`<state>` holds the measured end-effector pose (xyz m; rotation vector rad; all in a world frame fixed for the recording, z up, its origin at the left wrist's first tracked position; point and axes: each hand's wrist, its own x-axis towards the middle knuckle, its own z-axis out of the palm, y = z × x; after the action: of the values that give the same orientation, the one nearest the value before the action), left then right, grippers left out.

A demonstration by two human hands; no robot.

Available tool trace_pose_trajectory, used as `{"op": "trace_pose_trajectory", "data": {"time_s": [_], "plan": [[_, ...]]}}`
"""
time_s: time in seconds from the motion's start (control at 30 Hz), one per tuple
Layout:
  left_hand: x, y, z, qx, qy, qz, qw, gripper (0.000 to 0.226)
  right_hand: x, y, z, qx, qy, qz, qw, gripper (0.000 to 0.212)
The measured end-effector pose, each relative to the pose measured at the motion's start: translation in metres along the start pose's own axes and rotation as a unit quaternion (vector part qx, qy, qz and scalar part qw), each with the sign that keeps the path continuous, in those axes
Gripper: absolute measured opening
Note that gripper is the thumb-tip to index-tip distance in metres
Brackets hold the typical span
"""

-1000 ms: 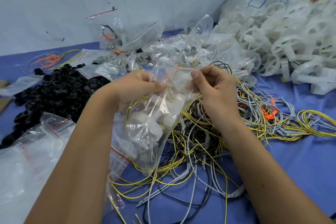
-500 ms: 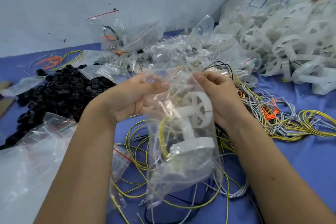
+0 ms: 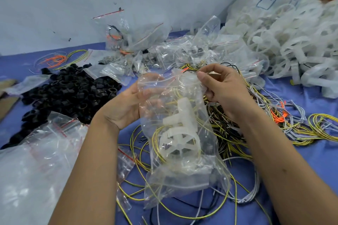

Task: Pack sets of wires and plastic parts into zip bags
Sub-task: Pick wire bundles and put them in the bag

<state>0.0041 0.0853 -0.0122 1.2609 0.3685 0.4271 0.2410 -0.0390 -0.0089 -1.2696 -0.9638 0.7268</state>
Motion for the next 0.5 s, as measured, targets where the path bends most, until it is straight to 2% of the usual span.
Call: {"op": "trace_pose_trajectory", "data": {"time_s": [0.07,0.23,0.33,0.4,0.5], "plan": [[0.0,-0.002,-0.004,-0.006,0.003,0.001,1.0,0.078,0.008,-0.004,-0.003,0.001,-0.009,0.008,1.0,0.005],[-0.001,0.0,-0.009,0.004,0.067,0.031,0.997,0.059,0.019,0.004,0.004,0.071,0.045,-0.005,0.996,0.024],[-0.001,-0.004,-0.011,0.026,0.111,0.049,0.992,0.025,0.016,0.016,0.01,0.114,0.069,-0.016,0.991,0.014],[0.0,-0.007,-0.01,0.028,0.128,0.054,0.99,0.022,0.016,0.02,0.011,0.09,0.056,-0.017,0.994,0.015],[0.002,-0.009,-0.011,-0.012,0.14,0.053,0.989,0.016,0.014,0.023,0.012,0.054,0.05,-0.028,0.997,0.031]]}}
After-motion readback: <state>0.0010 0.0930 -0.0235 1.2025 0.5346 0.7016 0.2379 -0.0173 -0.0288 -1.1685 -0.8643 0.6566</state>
